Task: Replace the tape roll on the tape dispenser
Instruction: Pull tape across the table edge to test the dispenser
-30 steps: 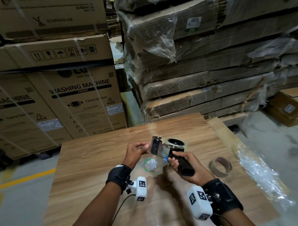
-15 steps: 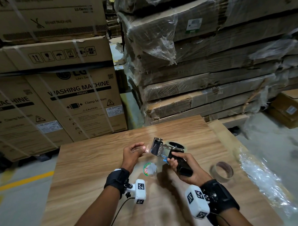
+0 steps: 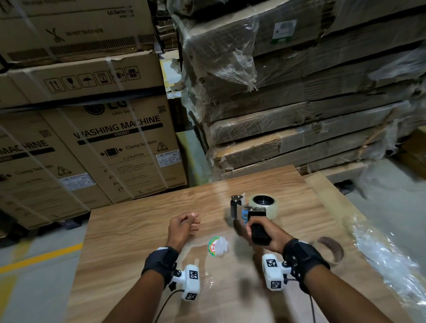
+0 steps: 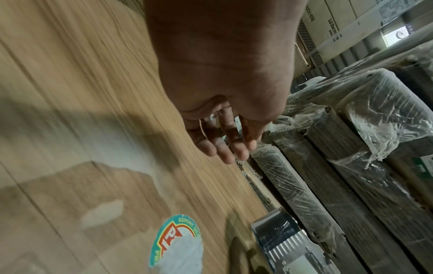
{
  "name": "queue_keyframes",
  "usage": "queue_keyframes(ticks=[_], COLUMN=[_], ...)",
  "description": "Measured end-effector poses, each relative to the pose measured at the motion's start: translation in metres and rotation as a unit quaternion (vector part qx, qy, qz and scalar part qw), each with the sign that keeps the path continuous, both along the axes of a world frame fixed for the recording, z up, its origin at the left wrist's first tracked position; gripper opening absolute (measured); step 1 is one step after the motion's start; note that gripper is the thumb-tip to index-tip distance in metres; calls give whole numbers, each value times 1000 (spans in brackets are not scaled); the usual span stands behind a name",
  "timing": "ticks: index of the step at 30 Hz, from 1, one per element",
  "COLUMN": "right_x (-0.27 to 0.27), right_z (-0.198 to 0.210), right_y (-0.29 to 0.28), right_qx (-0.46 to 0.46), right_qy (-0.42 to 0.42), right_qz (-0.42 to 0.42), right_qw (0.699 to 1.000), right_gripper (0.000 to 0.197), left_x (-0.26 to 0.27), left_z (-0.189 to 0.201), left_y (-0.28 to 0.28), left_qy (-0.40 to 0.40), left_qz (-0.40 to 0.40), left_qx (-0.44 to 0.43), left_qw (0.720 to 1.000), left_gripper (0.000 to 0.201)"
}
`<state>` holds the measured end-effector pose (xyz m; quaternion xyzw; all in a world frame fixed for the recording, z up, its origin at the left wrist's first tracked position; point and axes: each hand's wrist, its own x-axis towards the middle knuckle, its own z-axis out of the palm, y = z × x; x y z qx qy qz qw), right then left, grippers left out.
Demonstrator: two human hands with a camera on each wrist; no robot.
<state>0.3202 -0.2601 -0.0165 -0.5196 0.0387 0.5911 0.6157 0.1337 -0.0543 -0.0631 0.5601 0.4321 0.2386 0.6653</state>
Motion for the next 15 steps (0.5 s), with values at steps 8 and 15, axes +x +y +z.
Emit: queue_keyframes(ticks=[8, 15], right_x=[24, 27], right_z=[-42, -61], right_y=[10, 4], right_qx=[-49, -112], right_qy=[-39, -73], right_qz=[14, 20], right_qw=[998, 991], right_gripper=[9, 8], left_x=[-5, -12], left_z=[-13, -21], left_y=[3, 3], left_qy=[16, 39], left_qz=[-8, -21], left_qx=[3, 8], left_qw=[1000, 999], left_gripper=[16, 18])
